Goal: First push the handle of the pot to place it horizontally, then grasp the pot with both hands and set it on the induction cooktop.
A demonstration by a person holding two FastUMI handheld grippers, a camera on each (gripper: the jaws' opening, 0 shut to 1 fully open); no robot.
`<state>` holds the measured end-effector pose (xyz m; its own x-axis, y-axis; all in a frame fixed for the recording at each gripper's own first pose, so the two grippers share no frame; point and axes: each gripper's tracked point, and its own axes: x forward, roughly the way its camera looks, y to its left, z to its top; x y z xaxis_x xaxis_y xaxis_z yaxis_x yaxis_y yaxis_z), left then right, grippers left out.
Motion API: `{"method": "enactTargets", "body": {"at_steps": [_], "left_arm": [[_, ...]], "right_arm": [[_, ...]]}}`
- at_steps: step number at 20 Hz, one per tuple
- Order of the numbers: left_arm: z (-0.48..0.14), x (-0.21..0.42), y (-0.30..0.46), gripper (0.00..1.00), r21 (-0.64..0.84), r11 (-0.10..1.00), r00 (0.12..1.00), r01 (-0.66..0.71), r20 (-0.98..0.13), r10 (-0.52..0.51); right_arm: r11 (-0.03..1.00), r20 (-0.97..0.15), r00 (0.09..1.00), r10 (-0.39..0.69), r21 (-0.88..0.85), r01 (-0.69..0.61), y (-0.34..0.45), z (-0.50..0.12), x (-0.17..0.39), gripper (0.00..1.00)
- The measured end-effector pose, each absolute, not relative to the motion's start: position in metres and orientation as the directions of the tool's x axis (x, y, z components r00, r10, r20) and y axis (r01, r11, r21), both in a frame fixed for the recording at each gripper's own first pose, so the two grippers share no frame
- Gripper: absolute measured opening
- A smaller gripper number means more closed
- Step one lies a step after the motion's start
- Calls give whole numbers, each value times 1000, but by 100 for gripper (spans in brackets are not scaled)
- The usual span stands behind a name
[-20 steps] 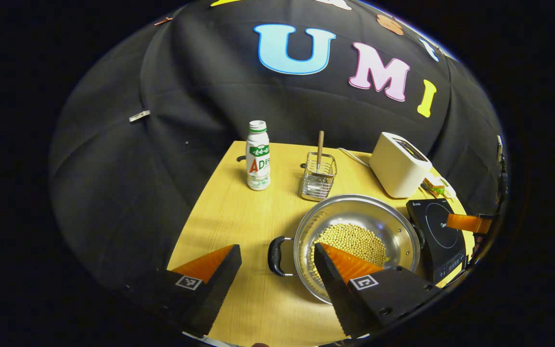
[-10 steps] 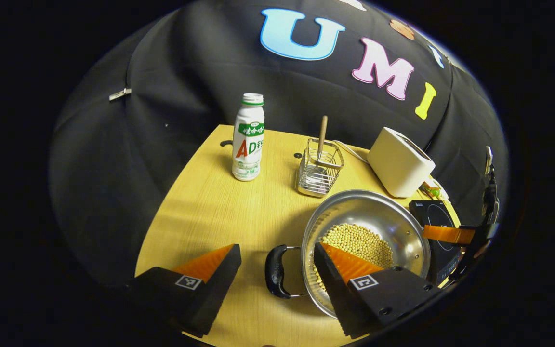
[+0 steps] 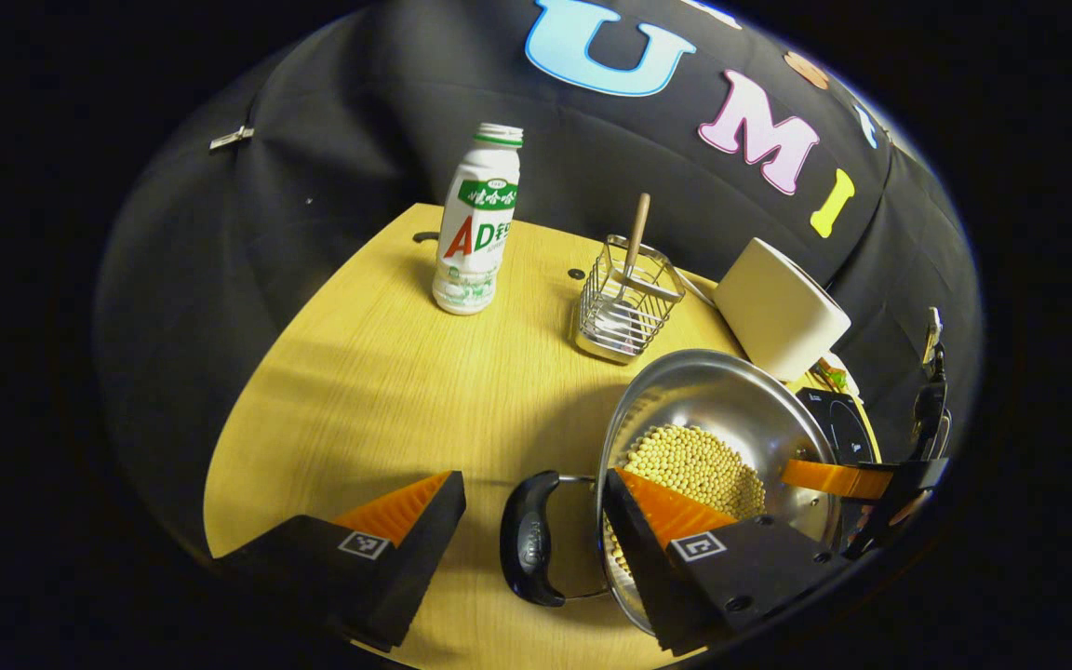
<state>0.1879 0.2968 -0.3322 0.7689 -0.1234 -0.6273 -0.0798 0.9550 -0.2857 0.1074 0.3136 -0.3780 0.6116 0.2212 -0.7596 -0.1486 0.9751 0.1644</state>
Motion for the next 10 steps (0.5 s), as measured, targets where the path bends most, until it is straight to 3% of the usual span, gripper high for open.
{"method": "enactTargets", "body": {"at_steps": [4,5,8,10], "left_arm": [[-341,188,286,91,-325,942,766,-80,-625,-151],[-341,188,282,88,-334,939,766,-74,-623,-161],[-345,189,278,73,-334,940,754,-70,-634,-169],[-348,192,279,65,-328,941,754,-80,-638,-158]], "right_arm": [[978,-770,604,206,150,-143,316,-390,107,97],[980,-771,605,200,146,-138,313,-390,107,92],[984,-773,610,176,132,-116,306,-393,109,85],[985,-776,606,174,139,-103,305,-393,109,72]]}}
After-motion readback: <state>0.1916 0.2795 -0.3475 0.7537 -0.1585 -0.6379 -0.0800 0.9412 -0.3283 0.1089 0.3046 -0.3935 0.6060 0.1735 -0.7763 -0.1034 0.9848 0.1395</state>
